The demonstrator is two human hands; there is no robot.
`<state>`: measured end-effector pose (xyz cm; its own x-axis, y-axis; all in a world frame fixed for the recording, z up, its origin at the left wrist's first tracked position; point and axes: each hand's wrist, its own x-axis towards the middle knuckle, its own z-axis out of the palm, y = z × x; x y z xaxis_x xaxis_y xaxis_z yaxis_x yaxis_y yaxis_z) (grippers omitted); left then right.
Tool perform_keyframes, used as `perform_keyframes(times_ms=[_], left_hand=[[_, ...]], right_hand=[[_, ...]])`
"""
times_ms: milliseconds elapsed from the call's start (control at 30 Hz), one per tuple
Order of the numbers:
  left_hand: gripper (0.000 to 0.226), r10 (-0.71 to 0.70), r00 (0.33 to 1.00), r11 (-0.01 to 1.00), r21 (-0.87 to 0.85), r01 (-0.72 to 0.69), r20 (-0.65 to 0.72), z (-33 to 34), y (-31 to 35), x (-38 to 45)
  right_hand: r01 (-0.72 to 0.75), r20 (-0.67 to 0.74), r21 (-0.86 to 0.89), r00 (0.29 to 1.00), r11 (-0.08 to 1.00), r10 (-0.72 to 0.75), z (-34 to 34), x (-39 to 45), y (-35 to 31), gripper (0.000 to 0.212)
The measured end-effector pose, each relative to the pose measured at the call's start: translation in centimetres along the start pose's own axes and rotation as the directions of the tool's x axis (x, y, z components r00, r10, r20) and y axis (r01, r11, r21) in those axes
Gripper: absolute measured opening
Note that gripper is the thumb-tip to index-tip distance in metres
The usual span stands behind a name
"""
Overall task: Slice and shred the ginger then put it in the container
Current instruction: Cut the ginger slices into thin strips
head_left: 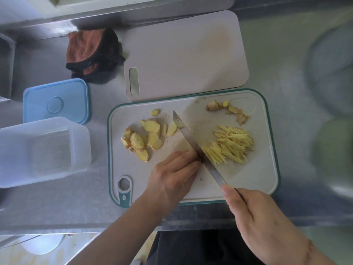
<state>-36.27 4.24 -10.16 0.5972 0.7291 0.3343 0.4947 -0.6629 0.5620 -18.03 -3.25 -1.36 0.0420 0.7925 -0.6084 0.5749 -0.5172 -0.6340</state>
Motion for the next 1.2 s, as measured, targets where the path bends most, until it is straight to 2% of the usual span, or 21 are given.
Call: perform_keyframes(times_ms=[100,200,333,500,633,800,933,1200], left_hand=[[0.011,0.005,1.0,1.0,-0.003,-0.006,-0.011,0.1,0.0,0.1],[0.01,0.009,1.0,1.0,-0.002,-0.009,-0.015,0.2,0.0,0.1],[0.012,0.012,1.0,1.0,0.003,-0.012,-0.021,0.2,0.1,0.1],[0.013,0.009,1.0,1.0,0.008,-0.008,-0.026,0.2,0.1,0.1],[0.014,0.013,0.999,1.0,0.002,-0.013,-0.03,0.2,0.1,0.1],[0.011,0.024,0.999,1.0,-0.001,-0.024,-0.031,0.4,0.1,0.3],[0.007,0.028,0.999,1.0,-0.001,-0.028,-0.043,0.5,0.0,0.2],[0.007,-0.047,0.998,0.997,-0.065,0.044,-0.04,0.2,-0.2,-0.1]], right_hand=[[0.01,-0.029,-0.005,1.0,1.0,-0.01,0.1,-0.1,-0.1,0.064],[0.006,-0.012,-0.002,1.0,1.0,-0.006,0.0,0.0,-0.2,0.057],[0.03,-0.024,-0.03,0.999,0.999,-0.031,0.1,0.1,0.1,0.064],[0.017,-0.004,-0.013,1.0,1.0,-0.017,0.0,0.1,-0.2,0.054],[0.03,-0.019,-0.019,0.999,0.999,-0.031,0.1,0.2,0.1,0.063],[0.02,-0.025,-0.027,0.999,0.999,-0.02,0.4,0.5,0.6,0.059],[-0.007,-0.023,0.119,1.0,0.993,0.009,1.0,0.8,1.7,0.065],[0.008,-0.075,0.163,0.997,0.987,0.005,1.1,0.7,1.8,0.06]])
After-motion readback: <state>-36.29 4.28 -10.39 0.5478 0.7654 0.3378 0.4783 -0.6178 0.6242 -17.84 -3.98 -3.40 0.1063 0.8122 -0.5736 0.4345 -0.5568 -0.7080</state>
